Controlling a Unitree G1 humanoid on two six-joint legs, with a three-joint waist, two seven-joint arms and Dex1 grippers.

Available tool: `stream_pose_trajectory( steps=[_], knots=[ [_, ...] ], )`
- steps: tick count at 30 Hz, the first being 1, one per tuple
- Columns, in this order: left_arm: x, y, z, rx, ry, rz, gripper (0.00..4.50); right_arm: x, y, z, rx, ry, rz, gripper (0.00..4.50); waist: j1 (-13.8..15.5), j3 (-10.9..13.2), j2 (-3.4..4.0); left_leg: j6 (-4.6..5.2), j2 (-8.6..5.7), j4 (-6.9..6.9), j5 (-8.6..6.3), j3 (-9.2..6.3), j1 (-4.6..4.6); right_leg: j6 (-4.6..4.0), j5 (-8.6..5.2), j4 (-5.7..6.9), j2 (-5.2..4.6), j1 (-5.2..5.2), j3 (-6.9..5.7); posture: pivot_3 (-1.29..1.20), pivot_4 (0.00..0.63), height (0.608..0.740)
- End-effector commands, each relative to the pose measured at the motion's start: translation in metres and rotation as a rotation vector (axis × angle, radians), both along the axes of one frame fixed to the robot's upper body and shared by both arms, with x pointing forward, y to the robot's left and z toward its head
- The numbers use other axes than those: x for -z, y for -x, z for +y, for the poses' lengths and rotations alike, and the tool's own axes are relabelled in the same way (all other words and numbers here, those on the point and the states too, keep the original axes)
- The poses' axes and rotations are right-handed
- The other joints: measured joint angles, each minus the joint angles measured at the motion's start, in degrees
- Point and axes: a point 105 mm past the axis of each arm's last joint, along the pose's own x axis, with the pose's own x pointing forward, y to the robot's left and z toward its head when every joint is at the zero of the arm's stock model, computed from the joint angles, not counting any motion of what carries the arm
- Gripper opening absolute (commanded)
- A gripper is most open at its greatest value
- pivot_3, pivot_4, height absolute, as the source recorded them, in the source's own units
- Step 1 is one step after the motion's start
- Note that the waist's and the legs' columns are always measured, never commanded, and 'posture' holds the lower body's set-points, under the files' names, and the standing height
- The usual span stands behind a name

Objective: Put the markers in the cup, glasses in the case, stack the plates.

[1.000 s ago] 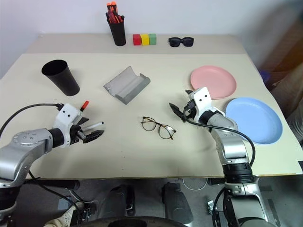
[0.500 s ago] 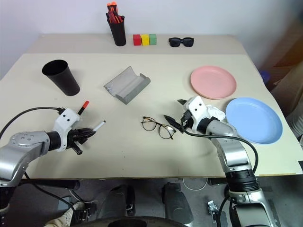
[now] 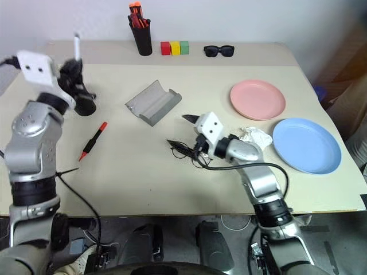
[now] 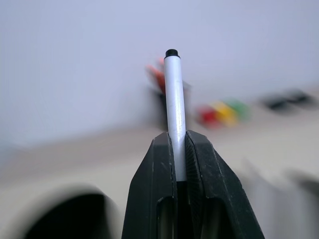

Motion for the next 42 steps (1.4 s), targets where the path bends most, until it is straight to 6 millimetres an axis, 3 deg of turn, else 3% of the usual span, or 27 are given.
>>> stream_pose_trajectory(
  steps=[1,5,13,23,29,36,39,42],
  knots=[
    [-0.028,-0.007,0.023,-0.206,-0.034,-0.131,0.03,-0.011,-0.01,0.017,0.038,-0.044,-0.056,4.5,0.05,0.0,-0.01,-0.01,0.0,0.0,0.0,-0.01,-0.01,0.0,0.0,0.0,0.0,0.0,-0.02,0.0,0.15,0.722],
    [-0.039,-0.021,0.047,-0.329,0.007,-0.182,0.03,-0.014,-0.024,0.033,0.102,-0.097,-0.047,4.5,0.18,0.0,-0.01,-0.01,0.0,0.0,0.01,0.03,-0.04,0.02,0.01,-0.01,-0.02,-0.01,-0.03,0.0,0.15,0.722],
    [-0.026,-0.039,0.065,-0.401,0.002,-0.176,0.03,-0.013,-0.03,0.044,0.14,-0.122,-0.047,4.5,0.2,0.0,-0.01,-0.04,0.01,-0.01,0.02,0.06,-0.08,0.02,0.01,-0.01,-0.03,-0.05,-0.08,0.0,0.15,0.722],
    [0.006,-0.054,0.06,-0.362,0.046,-0.106,0.03,-0.01,-0.027,0.046,0.144,-0.143,-0.029,4.5,0.12,0.0,-0.01,-0.05,0.02,-0.01,0.03,0.06,-0.09,0.02,0.01,0.03,-0.02,-0.06,-0.1,0.0,0.15,0.722],
    [0.011,-0.054,0.063,-0.378,0.06,-0.101,2.55,-0.011,-0.026,0.047,0.135,-0.147,-0.026,4.5,0.04,0.0,-0.01,-0.05,0.02,-0.01,0.03,0.06,-0.09,0.02,0.01,0.03,-0.02,-0.06,-0.1,0.0,0.15,0.722],
    [0.002,-0.048,0.064,-0.372,0.085,-0.149,2.55,-0.011,-0.025,0.046,0.134,-0.144,-0.024,4.5,0.0,0.0,-0.01,-0.05,0.02,-0.01,0.03,0.06,-0.09,0.02,0.01,0.03,-0.02,-0.06,-0.1,0.0,0.15,0.722],
    [-0.011,-0.035,0.061,-0.318,0.076,-0.19,2.55,-0.011,-0.026,0.04,0.136,-0.127,-0.036,4.5,-0.02,0.0,-0.01,-0.05,0.03,-0.01,0.03,0.06,-0.1,0.02,0.01,0.03,-0.02,-0.07,-0.11,0.0,0.15,0.722],
    [-0.013,-0.01,0.047,-0.152,0.021,-0.122,2.55,-0.01,-0.02,0.025,0.088,-0.049,-0.057,4.5,-0.38,0.0,0.0,-0.06,0.04,-0.05,0.03,0.09,-0.11,0.03,0.01,0.02,-0.04,-0.08,-0.08,0.0,0.15,0.722]
  ],
)
